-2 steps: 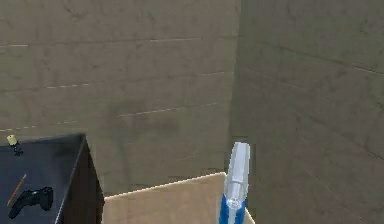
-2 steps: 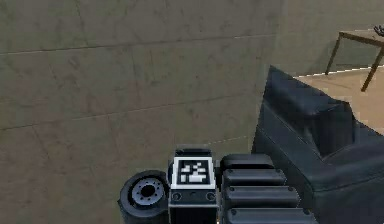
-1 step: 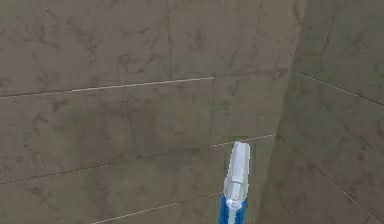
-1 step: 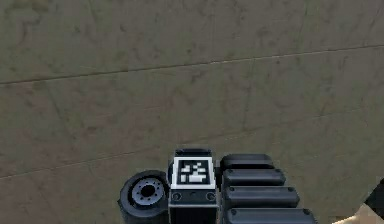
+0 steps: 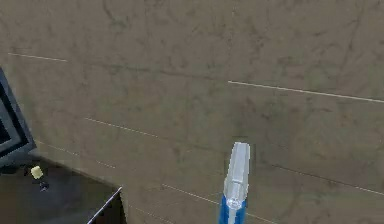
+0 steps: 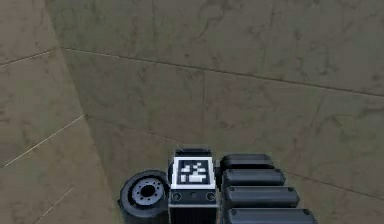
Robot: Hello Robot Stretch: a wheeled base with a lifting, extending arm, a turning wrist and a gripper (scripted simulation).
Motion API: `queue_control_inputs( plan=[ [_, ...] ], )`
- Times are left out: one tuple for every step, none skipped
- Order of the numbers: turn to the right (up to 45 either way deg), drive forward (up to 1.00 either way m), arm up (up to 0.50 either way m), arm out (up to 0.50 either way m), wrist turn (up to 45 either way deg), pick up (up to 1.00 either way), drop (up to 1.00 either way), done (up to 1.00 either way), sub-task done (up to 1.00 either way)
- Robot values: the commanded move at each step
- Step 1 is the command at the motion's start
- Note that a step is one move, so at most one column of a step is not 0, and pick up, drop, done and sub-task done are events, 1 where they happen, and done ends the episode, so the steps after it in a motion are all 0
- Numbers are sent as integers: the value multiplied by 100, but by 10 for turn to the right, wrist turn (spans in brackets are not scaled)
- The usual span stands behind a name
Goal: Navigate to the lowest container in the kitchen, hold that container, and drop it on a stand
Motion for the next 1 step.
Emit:
queue_control_inputs(
  plan=[
    [450, 0, 0, 0, 0, 0, 0, 0, 0]
  ],
)
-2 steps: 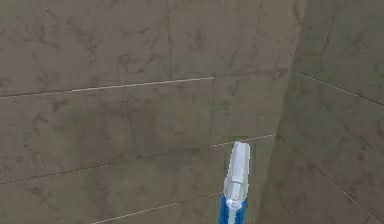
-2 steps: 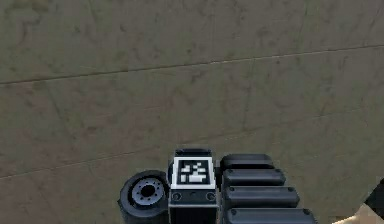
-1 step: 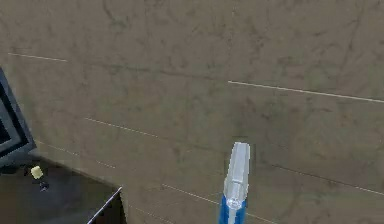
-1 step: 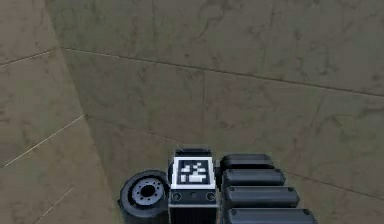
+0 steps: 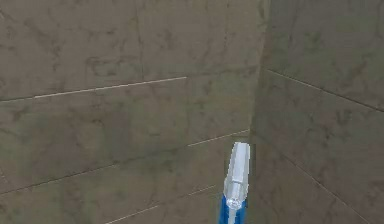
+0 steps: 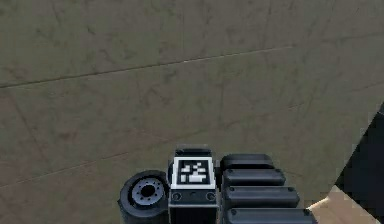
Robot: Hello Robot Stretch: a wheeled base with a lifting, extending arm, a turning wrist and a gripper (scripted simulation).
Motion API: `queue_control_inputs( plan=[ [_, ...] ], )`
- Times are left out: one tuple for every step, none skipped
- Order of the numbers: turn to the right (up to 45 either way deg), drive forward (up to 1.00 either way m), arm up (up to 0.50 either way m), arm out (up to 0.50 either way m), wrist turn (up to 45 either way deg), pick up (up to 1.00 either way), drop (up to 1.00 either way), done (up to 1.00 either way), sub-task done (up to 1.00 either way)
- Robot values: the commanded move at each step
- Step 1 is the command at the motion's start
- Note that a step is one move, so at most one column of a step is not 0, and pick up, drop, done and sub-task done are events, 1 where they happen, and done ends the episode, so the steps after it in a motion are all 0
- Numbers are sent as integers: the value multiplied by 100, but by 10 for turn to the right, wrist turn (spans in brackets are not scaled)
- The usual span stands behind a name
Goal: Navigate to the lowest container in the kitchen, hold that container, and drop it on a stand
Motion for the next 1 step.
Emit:
queue_control_inputs(
  plan=[
    [-450, 0, 0, 0, 0, 0, 0, 0, 0]
  ],
)
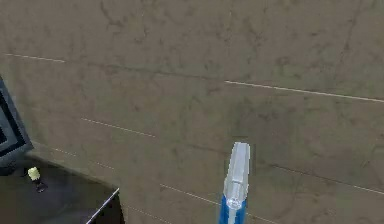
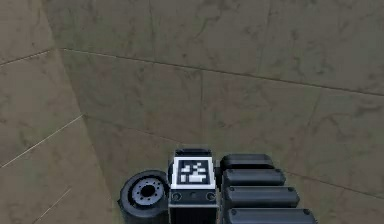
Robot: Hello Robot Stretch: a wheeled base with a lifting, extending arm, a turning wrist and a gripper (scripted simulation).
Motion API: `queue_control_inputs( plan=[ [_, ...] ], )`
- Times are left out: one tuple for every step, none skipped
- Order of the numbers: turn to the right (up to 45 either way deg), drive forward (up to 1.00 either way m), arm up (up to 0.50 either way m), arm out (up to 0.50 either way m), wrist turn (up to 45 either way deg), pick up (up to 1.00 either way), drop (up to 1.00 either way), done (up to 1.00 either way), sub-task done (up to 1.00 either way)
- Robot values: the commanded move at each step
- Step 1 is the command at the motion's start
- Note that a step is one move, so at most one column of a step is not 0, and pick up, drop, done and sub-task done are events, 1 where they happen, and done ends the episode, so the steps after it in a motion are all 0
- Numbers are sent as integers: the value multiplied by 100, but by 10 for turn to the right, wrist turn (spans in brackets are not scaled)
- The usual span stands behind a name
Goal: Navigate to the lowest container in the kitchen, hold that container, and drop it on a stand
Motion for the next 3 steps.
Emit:
queue_control_inputs(
  plan=[
    [390, 0, 0, 0, 0, 0, 0, 0, 0],
    [-330, 0, 0, 0, 0, 0, 0, 0, 0],
    [-450, 0, 0, 0, 0, 0, 0, 0, 0]
  ],
)
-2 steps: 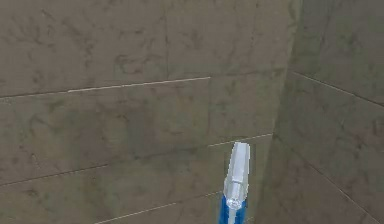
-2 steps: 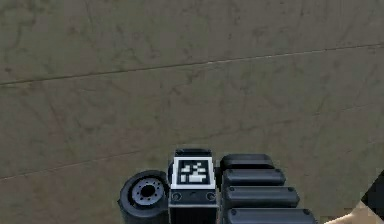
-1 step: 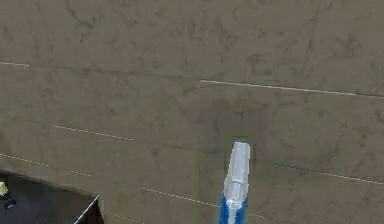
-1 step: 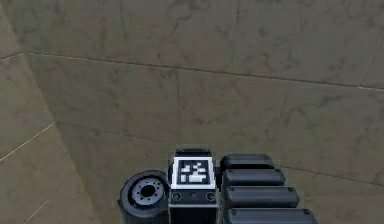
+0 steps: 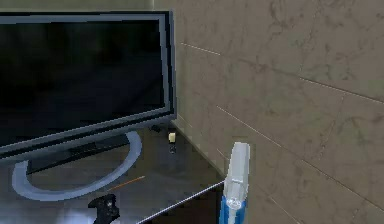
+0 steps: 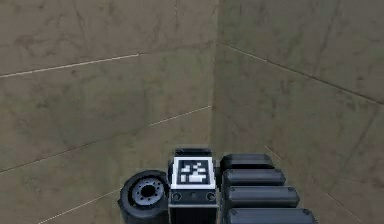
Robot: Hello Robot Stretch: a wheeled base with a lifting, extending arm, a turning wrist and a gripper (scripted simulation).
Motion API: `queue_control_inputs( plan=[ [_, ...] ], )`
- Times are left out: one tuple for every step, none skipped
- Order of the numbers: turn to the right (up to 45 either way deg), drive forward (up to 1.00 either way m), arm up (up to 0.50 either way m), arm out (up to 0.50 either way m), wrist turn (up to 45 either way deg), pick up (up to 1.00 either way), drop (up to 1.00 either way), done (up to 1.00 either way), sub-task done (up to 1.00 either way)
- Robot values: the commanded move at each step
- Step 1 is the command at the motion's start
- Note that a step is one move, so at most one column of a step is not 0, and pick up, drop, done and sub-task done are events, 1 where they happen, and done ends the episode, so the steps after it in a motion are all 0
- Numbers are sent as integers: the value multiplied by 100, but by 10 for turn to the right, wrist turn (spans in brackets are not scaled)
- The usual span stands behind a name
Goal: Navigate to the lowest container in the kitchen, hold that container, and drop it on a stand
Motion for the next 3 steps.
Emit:
queue_control_inputs(
  plan=[
    [-90, 0, 0, 0, 0, 0, 0, 0, 0],
    [0, 30, 0, 0, 0, 0, 0, 0, 0],
    [450, 0, 0, 0, 0, 0, 0, 0, 0]
  ],
)
